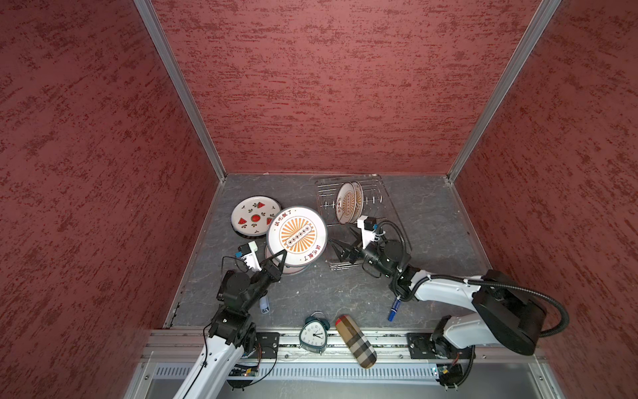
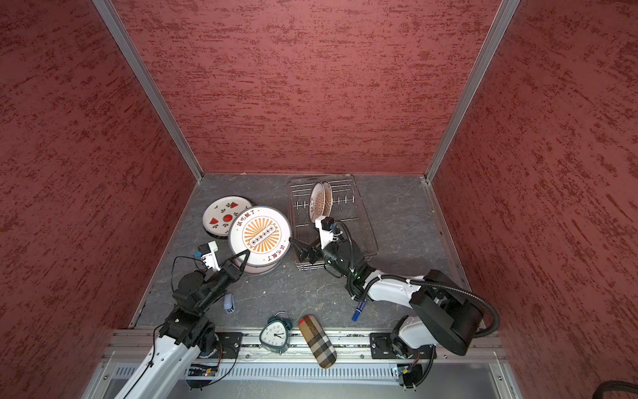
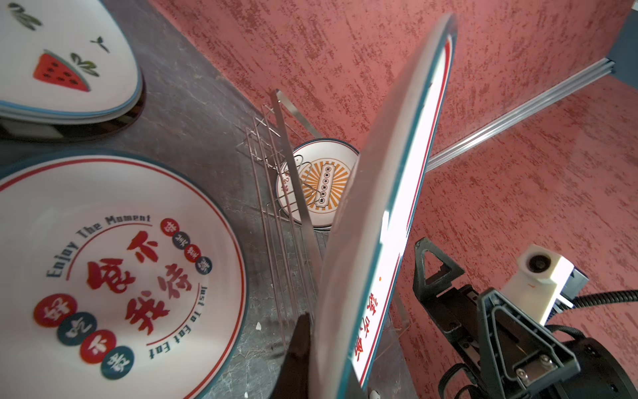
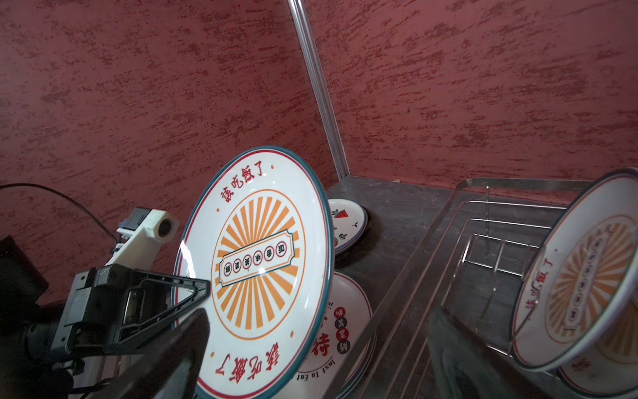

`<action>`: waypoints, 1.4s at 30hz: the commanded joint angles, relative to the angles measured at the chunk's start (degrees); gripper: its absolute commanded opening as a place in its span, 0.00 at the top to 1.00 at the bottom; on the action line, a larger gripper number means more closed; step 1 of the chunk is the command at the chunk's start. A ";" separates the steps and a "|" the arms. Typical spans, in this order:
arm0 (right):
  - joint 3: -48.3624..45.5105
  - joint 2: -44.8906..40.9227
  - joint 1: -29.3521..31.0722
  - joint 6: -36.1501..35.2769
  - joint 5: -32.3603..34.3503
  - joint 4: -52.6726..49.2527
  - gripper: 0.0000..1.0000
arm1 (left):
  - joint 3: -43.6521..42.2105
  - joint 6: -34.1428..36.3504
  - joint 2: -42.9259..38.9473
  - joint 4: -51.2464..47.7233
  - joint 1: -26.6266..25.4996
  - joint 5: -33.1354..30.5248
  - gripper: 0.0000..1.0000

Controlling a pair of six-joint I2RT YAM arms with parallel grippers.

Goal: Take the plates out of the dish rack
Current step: 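Carry the plate with the left gripper while the right gripper releases and withdraws, then lower the sunburst plate onto the 'Enjoy the Moment' stack and open the left gripper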

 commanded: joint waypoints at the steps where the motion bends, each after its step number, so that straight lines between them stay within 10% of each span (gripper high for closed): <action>1: 3.16 2.64 0.32 -1.74 -6.14 -0.63 0.01 | 1.71 -4.30 -0.42 -0.33 3.55 5.51 1.00; 12: 8.54 8.23 1.70 -2.47 -7.88 -5.38 0.01 | 6.78 -9.64 3.45 -16.62 12.48 8.16 1.00; 42: 15.69 13.69 5.86 -8.03 -4.99 -13.95 0.01 | 7.36 -12.06 26.14 -6.91 12.44 7.09 1.00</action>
